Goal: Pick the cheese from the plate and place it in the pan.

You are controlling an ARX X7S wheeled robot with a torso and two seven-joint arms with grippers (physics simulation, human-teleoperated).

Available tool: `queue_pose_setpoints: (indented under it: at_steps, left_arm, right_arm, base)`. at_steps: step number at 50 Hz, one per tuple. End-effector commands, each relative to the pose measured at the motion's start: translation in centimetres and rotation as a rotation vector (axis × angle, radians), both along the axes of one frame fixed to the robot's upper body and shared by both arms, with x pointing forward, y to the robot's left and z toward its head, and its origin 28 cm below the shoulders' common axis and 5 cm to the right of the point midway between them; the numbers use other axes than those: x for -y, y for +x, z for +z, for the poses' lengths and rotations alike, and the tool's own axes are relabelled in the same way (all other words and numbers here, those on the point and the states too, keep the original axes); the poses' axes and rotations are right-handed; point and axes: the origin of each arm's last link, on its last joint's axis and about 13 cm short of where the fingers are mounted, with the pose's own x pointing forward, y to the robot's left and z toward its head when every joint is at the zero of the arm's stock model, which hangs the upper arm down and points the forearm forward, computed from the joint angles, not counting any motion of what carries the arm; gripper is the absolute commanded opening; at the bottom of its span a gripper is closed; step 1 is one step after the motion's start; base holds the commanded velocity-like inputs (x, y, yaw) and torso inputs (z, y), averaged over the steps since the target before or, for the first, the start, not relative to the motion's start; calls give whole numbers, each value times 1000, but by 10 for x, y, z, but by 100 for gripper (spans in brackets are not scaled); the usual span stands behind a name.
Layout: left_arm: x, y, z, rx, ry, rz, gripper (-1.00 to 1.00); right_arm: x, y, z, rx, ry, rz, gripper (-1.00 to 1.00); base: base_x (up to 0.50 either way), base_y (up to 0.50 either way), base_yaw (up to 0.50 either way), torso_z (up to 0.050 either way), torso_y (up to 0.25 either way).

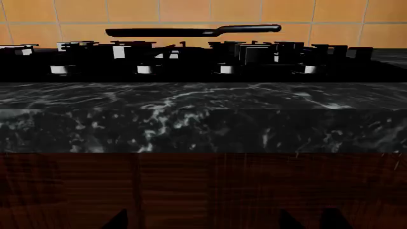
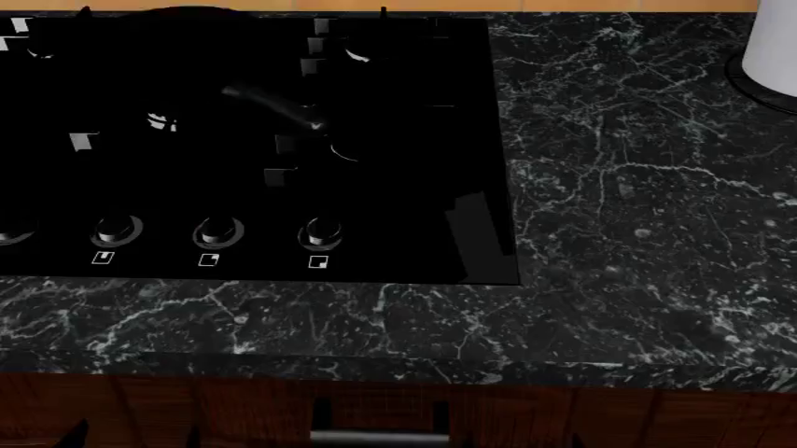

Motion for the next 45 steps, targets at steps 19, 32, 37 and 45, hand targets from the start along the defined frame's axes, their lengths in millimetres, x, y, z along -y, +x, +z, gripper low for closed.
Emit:
queue_pose_setpoints:
  at_steps: [19, 32, 37, 45]
  left_arm:
    - [1, -1, 0, -69, -32, 30, 100]
    - [-2, -1, 7, -48, -56, -4, 100]
    - [-1, -2, 5, -56, -47, -15, 100]
    - [1, -4, 4, -53, -43, -29, 100]
  right_arm:
    - [-2, -4, -11, -37, -52, -11, 100]
    - [-2, -7, -14, -57, -65, -18, 100]
    - [-2, -6, -14, -57, -68, -19, 100]
    - [-1, -6, -14, -53, -79, -25, 100]
  base:
    - [0, 0, 0, 0, 0]
    - [0, 0, 0, 10, 0]
    - [0, 0, 0, 50, 0]
    - [0, 0, 0, 50, 0]
